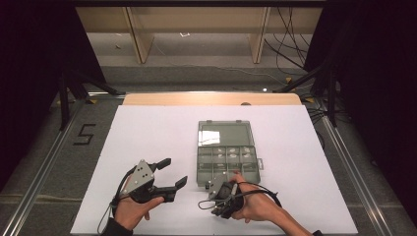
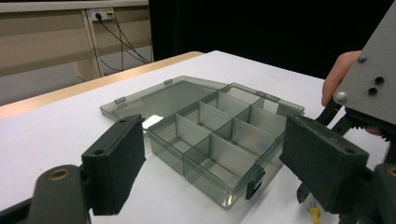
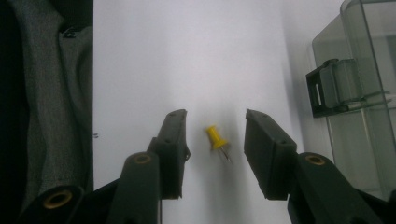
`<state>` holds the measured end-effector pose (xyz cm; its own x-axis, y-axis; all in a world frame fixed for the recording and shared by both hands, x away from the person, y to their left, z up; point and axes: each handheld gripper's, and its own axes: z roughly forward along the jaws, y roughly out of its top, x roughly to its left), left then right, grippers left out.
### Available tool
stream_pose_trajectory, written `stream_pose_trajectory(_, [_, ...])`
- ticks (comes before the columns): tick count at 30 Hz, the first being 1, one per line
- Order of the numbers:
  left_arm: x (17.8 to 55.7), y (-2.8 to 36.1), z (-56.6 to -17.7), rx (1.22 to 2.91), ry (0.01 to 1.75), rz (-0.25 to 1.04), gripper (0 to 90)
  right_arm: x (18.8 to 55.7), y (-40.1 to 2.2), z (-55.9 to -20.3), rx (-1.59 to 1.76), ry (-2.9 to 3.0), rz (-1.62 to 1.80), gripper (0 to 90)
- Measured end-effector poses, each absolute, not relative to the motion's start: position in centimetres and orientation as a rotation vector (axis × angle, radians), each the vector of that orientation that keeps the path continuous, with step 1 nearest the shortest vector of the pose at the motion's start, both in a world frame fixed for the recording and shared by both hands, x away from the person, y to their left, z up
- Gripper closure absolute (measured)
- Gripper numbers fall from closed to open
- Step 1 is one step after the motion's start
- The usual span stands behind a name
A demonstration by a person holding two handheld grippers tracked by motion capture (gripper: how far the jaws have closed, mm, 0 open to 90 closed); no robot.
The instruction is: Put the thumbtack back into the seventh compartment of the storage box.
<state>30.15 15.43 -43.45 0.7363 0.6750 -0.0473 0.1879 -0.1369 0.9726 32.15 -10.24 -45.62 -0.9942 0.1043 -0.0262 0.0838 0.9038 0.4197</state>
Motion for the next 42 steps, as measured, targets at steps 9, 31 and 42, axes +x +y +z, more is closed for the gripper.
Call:
stream_pose_trajectory(9, [30.2, 15.4, -43.5, 1.679, 0.698, 0.476, 20.9, 32.2, -10.1, -45.9, 0.168, 3.031, 0.649, 65.9])
stream_pose_trajectory(31, [30.1, 15.3, -43.6, 1.687, 0.702, 0.48, 20.9, 32.1, -9.2, -46.3, 0.199, 3.061, 0.559, 82.7])
stream_pose_trajectory(42, [30.2, 15.4, -43.5, 1.689, 0.695, 0.485, 21.0, 31.9, -9.0, -46.1, 0.191, 3.042, 0.55, 83.2])
